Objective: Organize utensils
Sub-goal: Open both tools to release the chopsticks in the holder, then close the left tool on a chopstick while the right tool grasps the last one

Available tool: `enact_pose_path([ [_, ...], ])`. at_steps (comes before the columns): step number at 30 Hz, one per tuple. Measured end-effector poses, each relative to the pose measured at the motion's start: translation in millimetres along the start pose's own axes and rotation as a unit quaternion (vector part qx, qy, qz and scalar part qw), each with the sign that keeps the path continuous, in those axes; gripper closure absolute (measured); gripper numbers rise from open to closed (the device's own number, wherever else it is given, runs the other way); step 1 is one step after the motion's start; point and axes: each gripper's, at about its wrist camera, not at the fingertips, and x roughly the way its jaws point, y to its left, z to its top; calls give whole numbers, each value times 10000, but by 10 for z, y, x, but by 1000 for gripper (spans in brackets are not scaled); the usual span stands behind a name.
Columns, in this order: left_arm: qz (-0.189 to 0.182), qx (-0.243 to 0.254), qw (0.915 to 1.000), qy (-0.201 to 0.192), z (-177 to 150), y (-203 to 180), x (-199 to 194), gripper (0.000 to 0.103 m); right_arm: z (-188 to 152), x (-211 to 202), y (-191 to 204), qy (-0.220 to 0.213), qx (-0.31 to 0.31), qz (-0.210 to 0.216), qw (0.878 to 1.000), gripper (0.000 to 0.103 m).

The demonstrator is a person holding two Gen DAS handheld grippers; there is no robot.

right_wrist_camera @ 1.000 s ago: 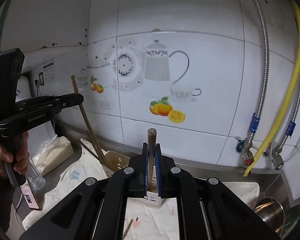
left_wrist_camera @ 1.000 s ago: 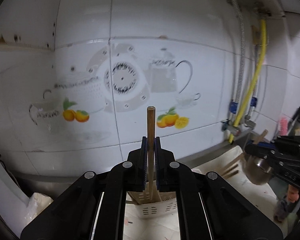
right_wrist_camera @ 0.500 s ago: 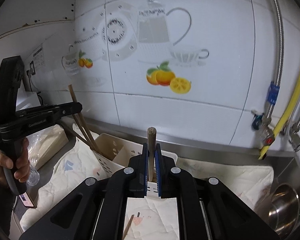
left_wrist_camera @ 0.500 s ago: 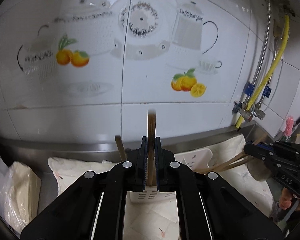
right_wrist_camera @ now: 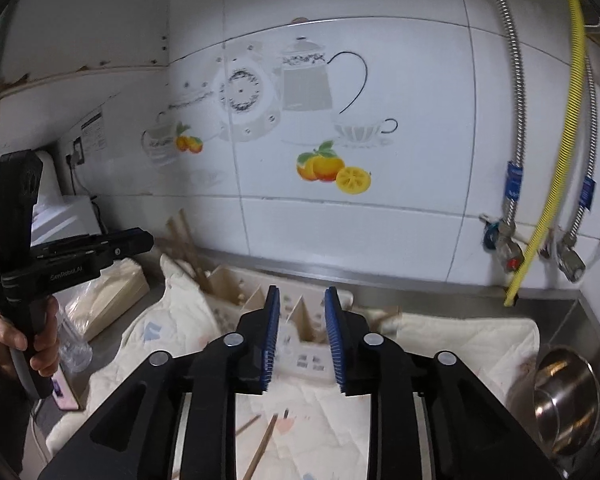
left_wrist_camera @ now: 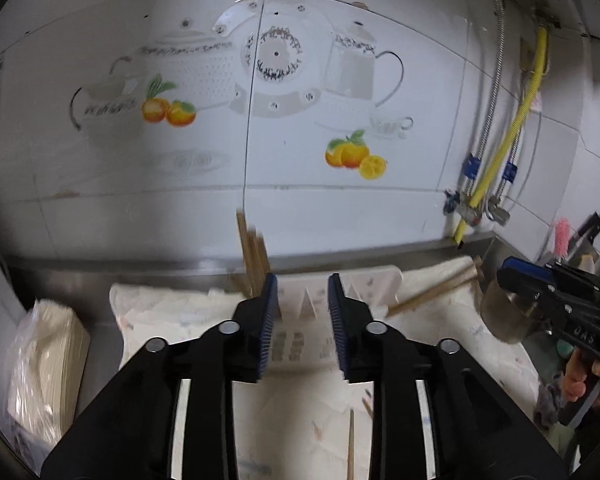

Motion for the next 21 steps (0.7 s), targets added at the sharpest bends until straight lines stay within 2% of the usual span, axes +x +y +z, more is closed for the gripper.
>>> enact_pose_path([
  [4, -27, 0, 10000, 86, -314, -21, -139, 69, -400, -126, 167, 133, -181, -37, 9997, 71],
  [6, -62, -48, 9999, 150, -476, -18, -189, 63, -603, -147, 247, 224, -242, -57, 9994, 67],
  [9, -76, -88, 9996, 258, -733, -19, -237, 59, -932, -149, 364, 410, -301, -78, 9987, 66],
  [14, -8, -243, 9983, 532, -1134, 23, -230, 58, -1455, -108, 555, 770, -309, -89, 9965, 66],
  [17, -47, -435, 9967, 685, -1355, 84, -229, 58, -1717, -83, 621, 1020, -66, 96, 9947, 66],
  [21, -14, -493, 9956, 798, -1554, 113, -252, 58, -2008, -62, 695, 1231, 67, 4, 9924, 68],
])
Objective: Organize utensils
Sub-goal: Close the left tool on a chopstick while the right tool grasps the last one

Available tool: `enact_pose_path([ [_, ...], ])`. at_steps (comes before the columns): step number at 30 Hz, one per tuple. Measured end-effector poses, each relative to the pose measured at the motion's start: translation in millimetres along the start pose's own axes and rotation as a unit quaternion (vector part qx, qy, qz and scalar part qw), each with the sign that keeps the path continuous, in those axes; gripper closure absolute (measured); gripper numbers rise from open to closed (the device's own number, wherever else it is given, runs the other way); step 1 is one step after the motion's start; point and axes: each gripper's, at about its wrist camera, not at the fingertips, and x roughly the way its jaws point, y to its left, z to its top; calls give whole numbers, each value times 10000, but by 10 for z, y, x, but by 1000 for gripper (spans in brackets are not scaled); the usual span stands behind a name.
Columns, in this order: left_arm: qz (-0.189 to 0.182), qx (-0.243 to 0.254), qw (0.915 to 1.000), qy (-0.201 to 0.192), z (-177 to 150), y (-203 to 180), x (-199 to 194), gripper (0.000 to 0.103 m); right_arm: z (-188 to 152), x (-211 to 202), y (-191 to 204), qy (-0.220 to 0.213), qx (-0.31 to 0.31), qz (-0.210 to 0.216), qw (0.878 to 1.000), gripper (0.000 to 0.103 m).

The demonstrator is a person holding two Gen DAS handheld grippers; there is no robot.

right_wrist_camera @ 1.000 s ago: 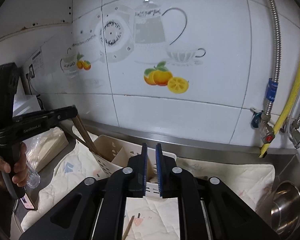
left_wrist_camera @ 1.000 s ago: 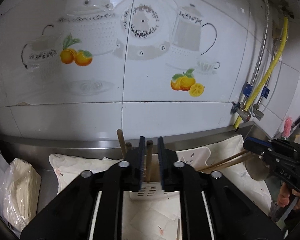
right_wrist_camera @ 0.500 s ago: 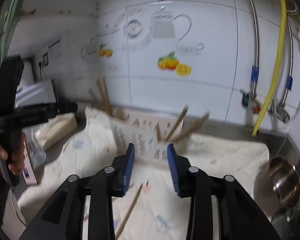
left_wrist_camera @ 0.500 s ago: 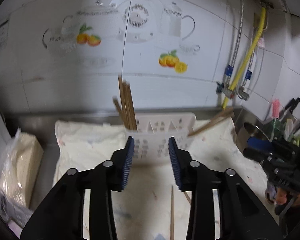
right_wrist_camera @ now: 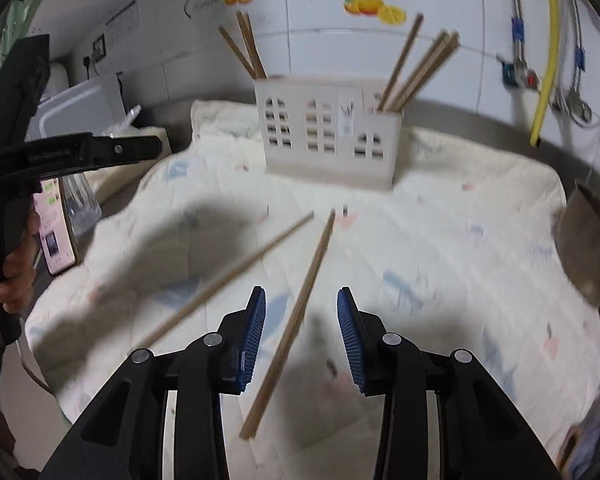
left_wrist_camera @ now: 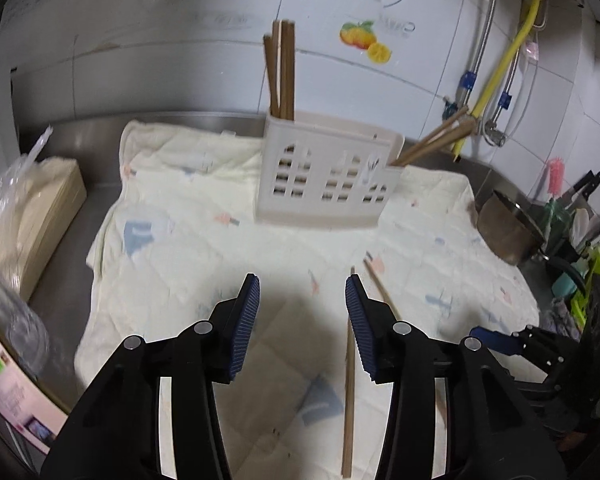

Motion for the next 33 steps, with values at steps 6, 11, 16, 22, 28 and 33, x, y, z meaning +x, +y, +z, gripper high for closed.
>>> enact_pose_path([
  [6, -16, -18, 9999, 157, -233, -6, 5, 58, -281, 104, -32, 274, 490, 180, 9983, 79],
  [11, -59, -11, 9994, 331, -402, -58, 44, 58, -350, 127, 14, 328, 684, 293, 9967, 84],
  [16, -132, 8, 9987, 491, -561, -97, 80, 58, -358, 166, 75, 384, 689, 318, 9964, 87],
  [22, -228, 98, 9976, 645, -710, -139, 97, 58, -386, 230, 71, 490, 768, 230, 9956, 91],
  [28, -343, 300, 9952, 868, -884, -240, 129, 58, -403, 249, 122, 486, 602, 56, 9970, 92],
  [33, -436, 421, 9930, 1012, -988, -340, 186, 61, -412, 247, 101, 463, 660, 53, 9967, 93],
])
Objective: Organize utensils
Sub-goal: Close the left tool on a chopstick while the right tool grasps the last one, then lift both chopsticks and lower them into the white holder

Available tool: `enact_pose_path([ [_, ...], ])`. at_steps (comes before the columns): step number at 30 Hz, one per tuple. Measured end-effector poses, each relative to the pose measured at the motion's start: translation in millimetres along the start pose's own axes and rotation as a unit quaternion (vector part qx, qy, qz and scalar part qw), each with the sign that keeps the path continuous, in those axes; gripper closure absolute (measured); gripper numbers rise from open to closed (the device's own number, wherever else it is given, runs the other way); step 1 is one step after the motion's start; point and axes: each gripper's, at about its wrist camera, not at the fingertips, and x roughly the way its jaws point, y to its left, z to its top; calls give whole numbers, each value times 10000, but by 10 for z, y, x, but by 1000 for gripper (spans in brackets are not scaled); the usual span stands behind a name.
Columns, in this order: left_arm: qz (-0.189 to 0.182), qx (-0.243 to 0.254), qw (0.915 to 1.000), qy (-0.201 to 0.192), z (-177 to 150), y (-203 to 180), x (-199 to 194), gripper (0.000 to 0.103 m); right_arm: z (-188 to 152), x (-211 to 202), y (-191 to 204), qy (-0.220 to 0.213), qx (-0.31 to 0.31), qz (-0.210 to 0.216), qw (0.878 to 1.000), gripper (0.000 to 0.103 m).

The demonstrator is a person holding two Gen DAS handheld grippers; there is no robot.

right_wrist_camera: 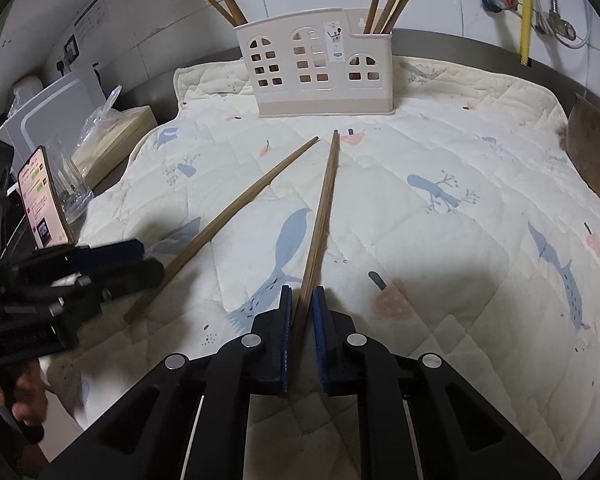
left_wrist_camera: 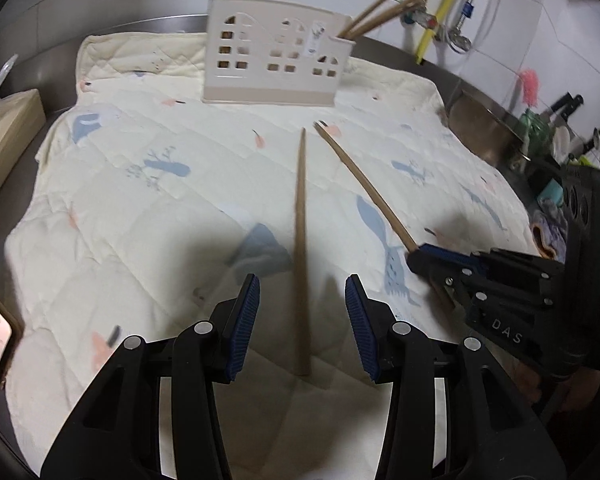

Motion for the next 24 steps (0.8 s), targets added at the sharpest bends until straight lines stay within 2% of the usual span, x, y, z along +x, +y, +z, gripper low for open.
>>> enact_pose_path([
  [5, -11, 33, 10000, 85, 4, -60, 95, 75, -1, -23, -22, -25, 53, 24, 10000, 95],
  [14, 110, -33, 9998, 159, 26, -48, 167, 83, 59, -170, -62, -232, 25, 22, 9997, 97],
  [18, 297, 103, 9994, 172, 28, -81, 185, 94, 142, -308, -53, -440, -78, 5, 9990, 97],
  [20, 275, 85, 9994, 186, 46, -80, 181, 97, 198, -385, -53, -551, -120, 15, 9984, 97],
  [24, 283, 157, 9994, 132, 107, -101, 98, 97, 311, -525, -89, -769, -154, 13, 9969, 97],
])
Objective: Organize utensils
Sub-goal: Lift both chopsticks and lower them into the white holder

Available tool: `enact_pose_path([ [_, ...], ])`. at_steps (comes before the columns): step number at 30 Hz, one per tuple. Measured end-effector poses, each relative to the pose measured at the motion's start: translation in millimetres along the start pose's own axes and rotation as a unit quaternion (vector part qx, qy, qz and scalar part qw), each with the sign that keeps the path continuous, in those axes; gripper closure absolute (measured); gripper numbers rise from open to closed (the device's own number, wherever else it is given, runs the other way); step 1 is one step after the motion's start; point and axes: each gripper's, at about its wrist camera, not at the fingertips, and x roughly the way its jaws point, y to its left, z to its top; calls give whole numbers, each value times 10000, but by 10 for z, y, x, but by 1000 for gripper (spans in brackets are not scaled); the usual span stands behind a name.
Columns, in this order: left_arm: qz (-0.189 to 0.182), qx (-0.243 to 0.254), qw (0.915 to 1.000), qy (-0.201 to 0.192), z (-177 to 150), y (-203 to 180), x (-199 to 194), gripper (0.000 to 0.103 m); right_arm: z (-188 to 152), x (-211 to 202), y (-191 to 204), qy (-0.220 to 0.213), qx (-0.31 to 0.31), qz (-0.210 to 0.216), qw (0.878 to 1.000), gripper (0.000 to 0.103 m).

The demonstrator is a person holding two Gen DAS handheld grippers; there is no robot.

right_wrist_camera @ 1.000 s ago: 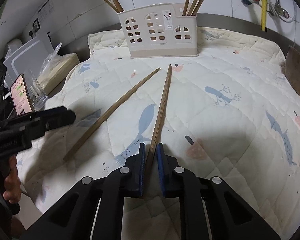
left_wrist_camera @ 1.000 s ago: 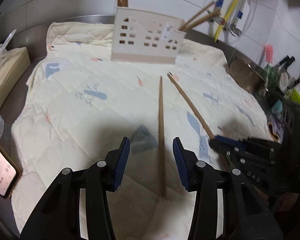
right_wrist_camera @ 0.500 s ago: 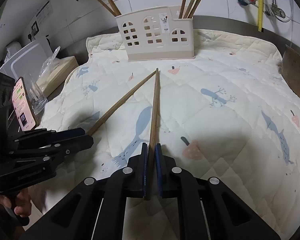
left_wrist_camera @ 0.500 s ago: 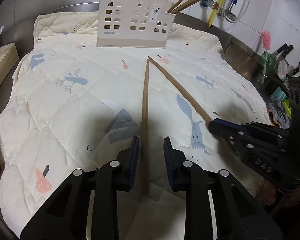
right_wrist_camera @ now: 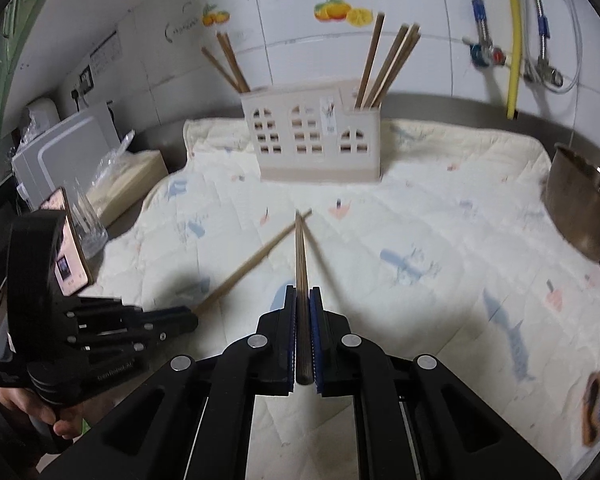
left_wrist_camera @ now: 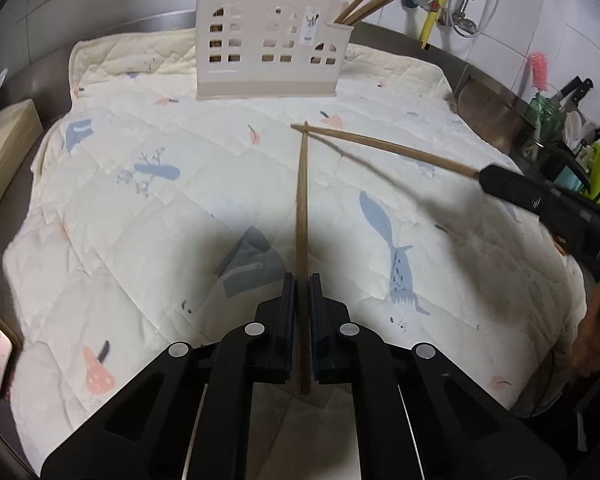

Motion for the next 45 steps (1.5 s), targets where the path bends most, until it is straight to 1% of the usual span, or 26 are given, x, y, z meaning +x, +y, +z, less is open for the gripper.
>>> enact_pose_path([
  [3, 27, 66, 9999, -122, 71, -5, -104, 98, 118, -107, -42, -194, -35, -39, 9998, 97],
  [7, 98, 144, 9992, -351, 189, 8, -279, 98, 341, -269, -97, -494, -14, 33, 9988, 97],
  [13, 136, 289, 9960, -832, 548, 21, -581, 98, 702, -445, -159, -819, -98, 182, 9964, 97],
  [17, 45, 415, 9925, -1146, 839, -9, -741, 98, 935, -480, -168, -898, -275, 184, 9954, 97],
  [19, 28, 475, 9914, -1220, 941, -31, -767, 98, 1041, -474, -164, -894, -362, 198, 9951, 97],
  [25, -21, 521, 9908, -1248, 1222, -4, -768, 98, 1275, -423, -171, -839, -551, 246, 9946, 97],
  [30, -45, 566, 9889, -1370, 1527, 31, -879, 98, 1601, -454, -218, -934, -591, 322, 9933, 97],
  [32, -54, 580, 9880, -1432, 1643, 35, -935, 98, 1748, -471, -215, -982, -663, 291, 9925, 97],
  [37, -13, 660, 9828, -1726, 2002, 22, -1127, 98, 2098, -523, -225, -1144, -798, 186, 9900, 97],
  [40, 2, 678, 9795, -1896, 2274, 10, -1229, 98, 2274, -541, -246, -1263, -823, 121, 9885, 97],
  [45, 87, 689, 9729, -2204, 2732, -17, -1365, 98, 2493, -491, -281, -1331, -809, 25, 9878, 97],
])
